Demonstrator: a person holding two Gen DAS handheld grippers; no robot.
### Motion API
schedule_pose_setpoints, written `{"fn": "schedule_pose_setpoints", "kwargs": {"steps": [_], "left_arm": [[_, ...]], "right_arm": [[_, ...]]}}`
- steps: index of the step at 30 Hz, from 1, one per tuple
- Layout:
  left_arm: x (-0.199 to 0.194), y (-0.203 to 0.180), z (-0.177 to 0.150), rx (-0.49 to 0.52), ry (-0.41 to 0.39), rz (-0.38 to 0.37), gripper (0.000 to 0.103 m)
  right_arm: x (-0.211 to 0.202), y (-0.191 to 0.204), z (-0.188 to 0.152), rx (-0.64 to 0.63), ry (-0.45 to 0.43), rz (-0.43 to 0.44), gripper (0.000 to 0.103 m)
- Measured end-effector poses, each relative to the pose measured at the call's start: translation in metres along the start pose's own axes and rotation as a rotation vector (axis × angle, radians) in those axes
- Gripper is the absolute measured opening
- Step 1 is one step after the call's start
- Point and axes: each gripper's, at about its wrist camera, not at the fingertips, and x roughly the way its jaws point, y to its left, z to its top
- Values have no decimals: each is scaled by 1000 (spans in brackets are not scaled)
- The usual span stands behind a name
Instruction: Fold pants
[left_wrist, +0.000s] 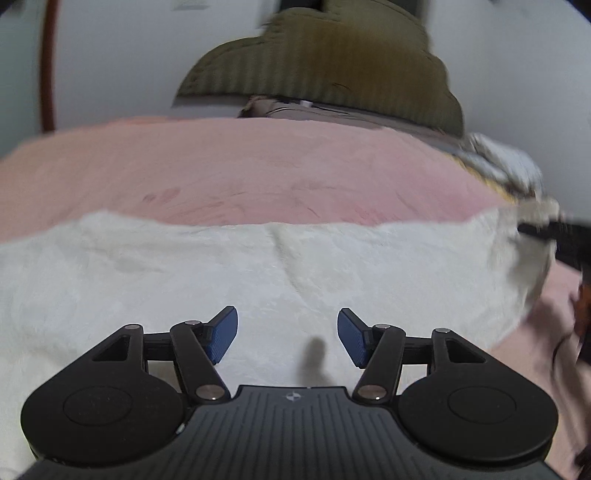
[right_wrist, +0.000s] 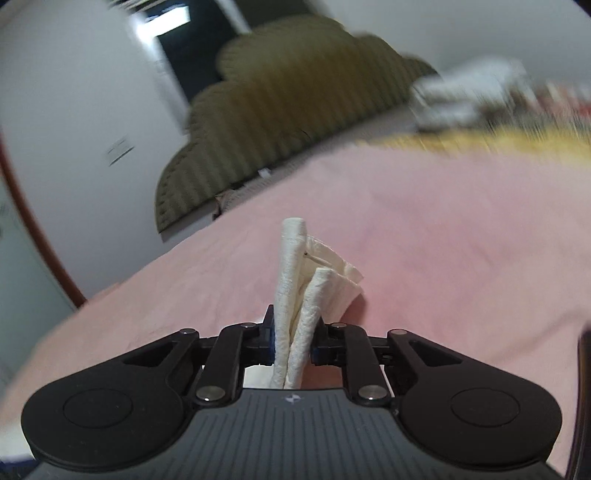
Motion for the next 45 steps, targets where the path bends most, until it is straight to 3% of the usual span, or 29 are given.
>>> {"fn": "schedule_pose_setpoints", "kwargs": {"steps": [3, 6, 11, 13, 17, 20, 22, 24, 25, 26, 27, 28, 33, 37, 39, 43, 45], "left_arm": [[7, 33, 12, -249, 67, -116, 64], [17, 56, 21, -485, 103, -302, 64], [51, 68, 22, -790, 189, -585, 84], [64, 65, 20, -866, 220, -622, 86], [79, 56, 20, -895, 248, -608, 87], [90, 53, 21, -924, 269, -609, 86], [91, 53, 25, -906, 271, -590, 77], [86, 55, 33, -830, 269, -517, 50], [82, 55, 37, -769, 271, -460, 29], [76, 55, 41, -698, 254, -400, 19], [68, 54, 46, -626, 220, -341, 18], [59, 53, 49, -551, 186, -297, 10], [12, 29, 54, -181, 8, -26, 9], [-13, 14, 43, 8, -77, 157, 9], [-18, 17, 39, 24, -83, 188, 9], [-16, 43, 37, -58, -31, 187, 10], [-8, 55, 34, -95, 22, 191, 17]], "right_arm": [[-8, 53, -3, -164, -31, 67, 15], [-11, 105, -21, -285, -8, 172, 15], [-8, 154, -62, -364, 97, 307, 15], [-7, 161, -70, -352, 134, 332, 15], [-11, 170, -71, -373, 147, 370, 15], [-21, 181, -78, -460, 147, 394, 15], [-27, 191, -87, -538, 141, 405, 16], [-30, 206, -97, -624, 132, 416, 16], [-32, 214, -103, -663, 121, 416, 16], [-34, 219, -108, -690, 113, 419, 16], [-35, 226, -112, -706, 112, 434, 16], [-35, 232, -115, -713, 112, 450, 16], [-32, 268, -127, -742, 110, 550, 16], [-29, 294, -137, -768, 117, 609, 16], [-29, 304, -142, -785, 120, 629, 17], [-20, 317, -152, -837, 175, 650, 16], [-16, 324, -161, -861, 232, 632, 24]]}}
